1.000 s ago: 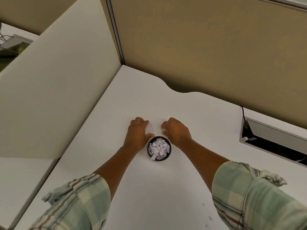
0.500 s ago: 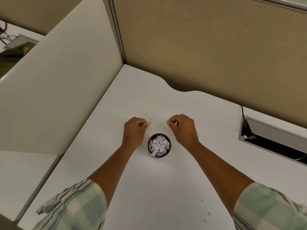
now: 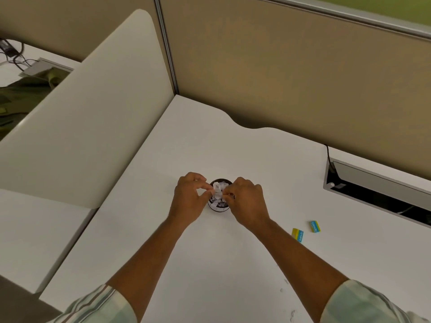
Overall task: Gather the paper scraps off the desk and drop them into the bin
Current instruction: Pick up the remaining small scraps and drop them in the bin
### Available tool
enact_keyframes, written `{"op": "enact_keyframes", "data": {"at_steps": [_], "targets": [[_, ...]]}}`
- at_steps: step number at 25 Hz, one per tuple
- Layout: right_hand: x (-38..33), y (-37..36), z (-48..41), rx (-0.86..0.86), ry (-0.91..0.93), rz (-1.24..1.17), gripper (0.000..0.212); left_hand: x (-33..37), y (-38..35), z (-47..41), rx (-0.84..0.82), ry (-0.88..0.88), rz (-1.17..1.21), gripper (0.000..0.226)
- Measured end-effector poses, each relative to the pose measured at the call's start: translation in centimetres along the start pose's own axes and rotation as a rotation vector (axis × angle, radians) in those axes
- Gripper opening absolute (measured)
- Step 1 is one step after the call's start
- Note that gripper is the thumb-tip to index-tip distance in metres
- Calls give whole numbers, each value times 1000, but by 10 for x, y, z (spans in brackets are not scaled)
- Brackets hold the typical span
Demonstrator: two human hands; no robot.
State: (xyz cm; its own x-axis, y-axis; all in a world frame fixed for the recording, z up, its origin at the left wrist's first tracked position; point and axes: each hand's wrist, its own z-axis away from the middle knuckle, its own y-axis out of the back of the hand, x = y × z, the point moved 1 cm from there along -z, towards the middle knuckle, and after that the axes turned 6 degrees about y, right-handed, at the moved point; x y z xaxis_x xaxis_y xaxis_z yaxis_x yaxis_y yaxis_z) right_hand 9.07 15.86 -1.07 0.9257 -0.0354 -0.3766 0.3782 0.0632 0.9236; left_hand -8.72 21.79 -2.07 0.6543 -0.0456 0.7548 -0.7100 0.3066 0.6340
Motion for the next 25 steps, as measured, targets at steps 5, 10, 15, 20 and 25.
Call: {"op": "enact_keyframes", "data": {"at_steps": [5, 10, 15, 20, 25], "targets": [[1, 7, 15, 25, -43, -102, 17, 11, -6, 5, -32, 69, -34, 17], [18, 23, 42, 169, -165, -366, 8, 18, -3, 13, 46, 40, 45, 19], [44, 34, 83, 243, -257, -461, 9, 26, -6, 45, 193, -13, 78, 19], [87, 36, 160, 246, -434, -512, 8, 38, -27, 90, 238, -130, 50, 22], [126, 16, 252, 107, -573, -435, 12, 42, -90, 143, -121, -167, -1, 22]]}}
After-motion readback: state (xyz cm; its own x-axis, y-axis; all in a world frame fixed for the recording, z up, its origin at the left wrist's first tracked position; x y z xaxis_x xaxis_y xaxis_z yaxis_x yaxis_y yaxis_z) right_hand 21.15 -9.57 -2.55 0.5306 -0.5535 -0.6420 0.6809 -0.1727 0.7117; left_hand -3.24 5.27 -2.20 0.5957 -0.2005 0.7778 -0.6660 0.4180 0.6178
